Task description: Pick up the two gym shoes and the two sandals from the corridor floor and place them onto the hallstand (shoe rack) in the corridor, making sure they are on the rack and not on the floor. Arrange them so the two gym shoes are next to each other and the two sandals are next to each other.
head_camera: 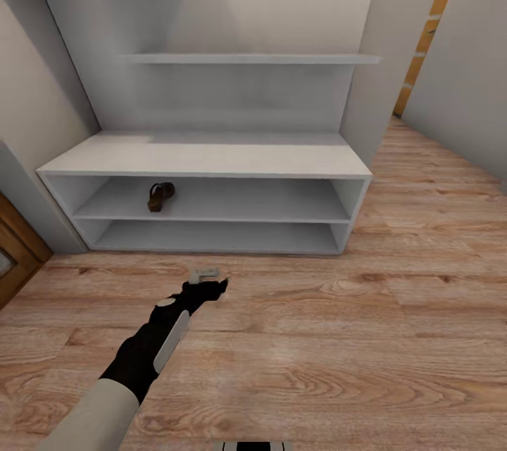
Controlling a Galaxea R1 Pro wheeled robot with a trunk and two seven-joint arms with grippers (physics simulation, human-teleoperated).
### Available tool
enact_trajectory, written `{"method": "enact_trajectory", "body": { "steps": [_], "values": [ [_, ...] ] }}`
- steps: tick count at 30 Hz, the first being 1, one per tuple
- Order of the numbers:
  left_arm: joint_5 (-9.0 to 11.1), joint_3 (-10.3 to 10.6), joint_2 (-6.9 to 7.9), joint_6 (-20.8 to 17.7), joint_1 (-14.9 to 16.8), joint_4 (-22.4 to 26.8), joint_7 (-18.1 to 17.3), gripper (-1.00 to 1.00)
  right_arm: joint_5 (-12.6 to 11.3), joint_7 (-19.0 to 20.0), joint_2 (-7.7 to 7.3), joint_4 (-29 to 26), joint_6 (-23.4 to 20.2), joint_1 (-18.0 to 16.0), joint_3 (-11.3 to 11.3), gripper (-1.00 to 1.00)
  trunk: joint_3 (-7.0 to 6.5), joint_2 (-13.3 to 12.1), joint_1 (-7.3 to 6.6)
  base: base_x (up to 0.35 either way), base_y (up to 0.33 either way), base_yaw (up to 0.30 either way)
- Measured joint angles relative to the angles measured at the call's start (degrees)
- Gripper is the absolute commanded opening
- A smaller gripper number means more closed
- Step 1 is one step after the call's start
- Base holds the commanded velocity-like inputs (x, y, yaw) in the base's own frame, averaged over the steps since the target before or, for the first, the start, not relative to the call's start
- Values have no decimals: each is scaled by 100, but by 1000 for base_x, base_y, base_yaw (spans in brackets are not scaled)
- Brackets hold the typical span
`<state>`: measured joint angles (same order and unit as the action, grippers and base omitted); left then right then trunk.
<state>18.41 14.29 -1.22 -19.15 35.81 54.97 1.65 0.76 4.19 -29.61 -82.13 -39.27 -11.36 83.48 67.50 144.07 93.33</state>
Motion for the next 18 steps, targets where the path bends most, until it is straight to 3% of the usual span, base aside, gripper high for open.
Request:
{"method": "enact_trajectory", "body": {
  "steps": [2,6,7,8,9,10,11,12,13,15,16,17,18],
  "values": [
    [-5,-6,196,345,-4,-1,-1004,100,0,2,0,1,0,0,0,-100,0,0,0,-3,-2,0],
    [-5,-8,790,1248,-71,-50,-3170,100,-27,4,0,29,11,0,-58,-100,0,0,0,0,0,0],
    [6,-17,947,1576,-123,-97,-3623,100,-58,9,0,49,19,0,-199,-100,0,0,0,0,0,0],
    [15,-24,1024,1738,-152,-126,-3832,100,-48,9,0,69,23,0,-308,-100,0,0,0,0,0,0],
    [38,-36,1151,2017,-197,-190,-4145,100,-77,18,0,139,29,0,-600,-100,0,0,0,0,0,0],
    [52,-49,1248,2241,-227,-244,-4357,100,-98,17,0,240,34,1,-1032,-100,0,0,0,0,0,0],
    [53,-53,1284,2335,-239,-265,-4435,100,-99,17,-1,299,35,0,-1288,-100,0,0,0,0,0,0],
    [53,-60,1338,2457,-258,-293,-4540,100,4,20,-1,406,40,-1,-1750,-100,0,0,0,0,0,0],
    [54,-63,1371,2539,-268,-322,-4608,100,-118,13,-1,500,40,0,-2454,-100,0,0,1,0,0,0],
    [47,-67,1407,2629,-280,-366,-4679,100,-142,14,-1,663,38,0,-3753,-100,0,0,1,0,0,0],
    [46,-67,1412,2641,-282,-372,-4689,100,-154,12,0,700,37,0,-4101,-100,0,0,1,0,0,0],
    [42,-71,1423,2657,-287,-377,-4703,100,1,8,-2,755,35,-4,-4629,-100,0,0,0,0,0,0],
    [42,-71,1426,2664,-286,-383,-4709,100,-168,1,1,773,28,-1,-5193,-100,0,0,0,0,0,0]
  ]
}}
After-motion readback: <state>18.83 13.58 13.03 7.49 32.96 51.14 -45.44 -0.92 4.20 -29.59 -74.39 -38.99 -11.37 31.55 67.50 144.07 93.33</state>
